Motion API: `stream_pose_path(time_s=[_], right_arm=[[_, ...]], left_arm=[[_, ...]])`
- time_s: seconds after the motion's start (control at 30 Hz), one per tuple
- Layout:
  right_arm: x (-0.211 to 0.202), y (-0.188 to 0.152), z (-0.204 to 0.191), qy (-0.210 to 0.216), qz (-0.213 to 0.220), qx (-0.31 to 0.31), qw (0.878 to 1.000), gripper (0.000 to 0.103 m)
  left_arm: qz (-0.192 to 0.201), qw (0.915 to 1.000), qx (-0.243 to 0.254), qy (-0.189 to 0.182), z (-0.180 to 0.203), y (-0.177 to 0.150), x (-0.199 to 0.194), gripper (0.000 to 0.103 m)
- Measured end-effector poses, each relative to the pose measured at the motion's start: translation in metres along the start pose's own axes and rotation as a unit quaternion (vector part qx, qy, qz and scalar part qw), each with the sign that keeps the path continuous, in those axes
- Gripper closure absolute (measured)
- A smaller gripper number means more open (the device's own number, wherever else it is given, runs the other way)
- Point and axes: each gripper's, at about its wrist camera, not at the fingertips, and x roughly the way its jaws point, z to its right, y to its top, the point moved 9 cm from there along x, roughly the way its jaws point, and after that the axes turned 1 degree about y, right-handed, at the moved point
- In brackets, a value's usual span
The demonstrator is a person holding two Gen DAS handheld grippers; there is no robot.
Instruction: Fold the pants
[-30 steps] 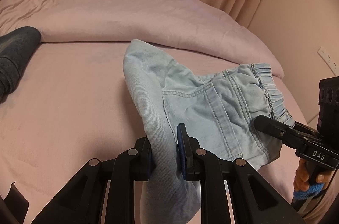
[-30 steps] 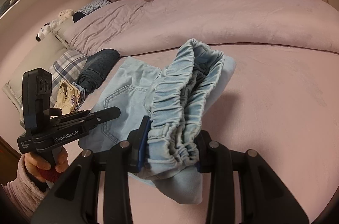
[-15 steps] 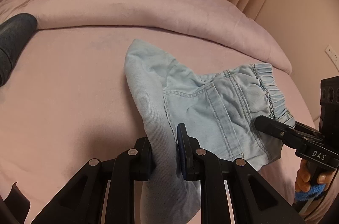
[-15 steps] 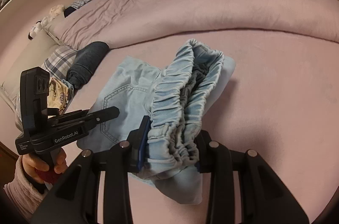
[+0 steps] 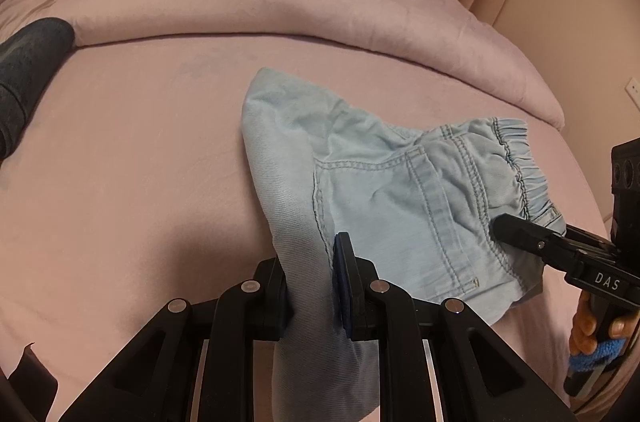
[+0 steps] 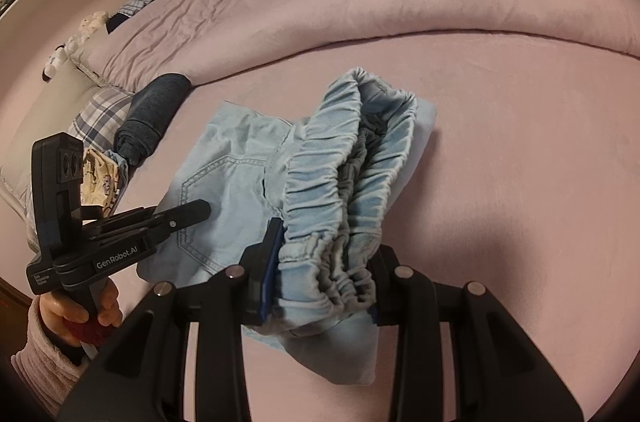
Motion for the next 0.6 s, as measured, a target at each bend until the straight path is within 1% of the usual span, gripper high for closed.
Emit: stream_pose_path(time_s=[0.17, 0.27, 0.47, 0.5, 0.53, 0.57, 0.6], right_arm=[[0.008, -0.005, 0.010, -0.015, -0.019, 0.014, 1.000, 0.066], [0.011, -0.009, 0.014, -0.021, -0.025, 0.019, 0.999, 0.065], [0.013, -0.013, 0.019, -0.027, -0.030, 0.026, 0.999, 0.062], [0.014, -0.013, 0.019, -0.028, -0.030, 0.027, 0.999, 0.062], [0.014, -0.014, 0.020, -0.031, -0.032, 0.028, 0.999, 0.061], [0.015, -0.014, 0.022, -0.035, -0.033, 0.028, 0.998, 0.059], [0.015, -0.015, 0.022, -0.038, -0.033, 0.027, 0.998, 0.055]], left_arm=[[-0.009, 0.9999, -0.003, 0.003, -0.001, 0.000, 0.007, 0.086], [-0.012, 0.9999, 0.000, 0.007, -0.001, 0.000, 0.009, 0.084], [-0.017, 0.9995, 0.006, 0.024, -0.003, -0.003, 0.011, 0.076], [-0.019, 0.9993, 0.007, 0.030, -0.004, -0.002, 0.011, 0.072], [-0.020, 0.9990, 0.007, 0.039, -0.006, -0.003, 0.012, 0.065], [-0.021, 0.9986, 0.008, 0.047, -0.008, -0.003, 0.013, 0.061], [-0.022, 0.9981, 0.007, 0.058, -0.011, -0.003, 0.014, 0.052]])
